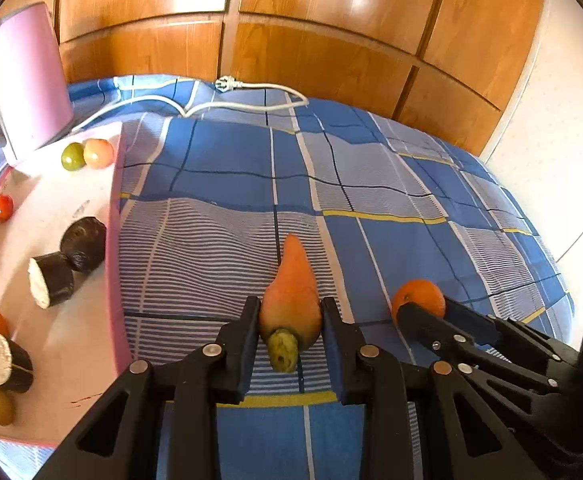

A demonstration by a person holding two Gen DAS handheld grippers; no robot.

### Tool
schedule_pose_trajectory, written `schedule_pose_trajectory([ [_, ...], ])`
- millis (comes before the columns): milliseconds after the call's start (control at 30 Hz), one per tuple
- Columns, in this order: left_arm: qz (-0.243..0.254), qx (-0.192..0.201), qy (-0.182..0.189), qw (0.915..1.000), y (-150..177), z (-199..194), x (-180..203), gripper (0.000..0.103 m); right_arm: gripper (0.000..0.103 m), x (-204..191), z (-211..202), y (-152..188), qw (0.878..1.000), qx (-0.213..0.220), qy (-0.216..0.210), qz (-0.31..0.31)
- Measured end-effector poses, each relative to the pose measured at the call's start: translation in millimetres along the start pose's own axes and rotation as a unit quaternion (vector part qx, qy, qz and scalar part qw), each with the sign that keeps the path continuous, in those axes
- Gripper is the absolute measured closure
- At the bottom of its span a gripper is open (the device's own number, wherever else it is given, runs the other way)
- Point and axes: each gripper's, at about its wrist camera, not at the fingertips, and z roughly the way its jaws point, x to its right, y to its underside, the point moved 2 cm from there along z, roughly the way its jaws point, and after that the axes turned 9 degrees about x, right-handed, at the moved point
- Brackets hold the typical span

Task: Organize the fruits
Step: 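Lift the carrot and orange and carry both toward the tray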

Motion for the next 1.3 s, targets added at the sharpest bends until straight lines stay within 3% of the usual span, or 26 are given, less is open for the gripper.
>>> schedule_pose_trajectory([
  [733, -0.021, 0.037, -0.003, 0.9991, -12, -39, -21, 0.073, 0.066, -20, -7, 0, 1.0, 0.002, -0.019, -0.008],
  [967, -0.046, 0.058, -0.02, 0.997, -22, -56, -51, 0.073, 0.066, -39, -6, -7, 0.999, 0.001, -0.045, -0.019],
  [1300, -0.098, 0.087, -0.087, 0.9875, -31, -84, -127, 0.073, 0.066, -105, -4, -26, 0.99, 0.016, -0.108, -0.091],
])
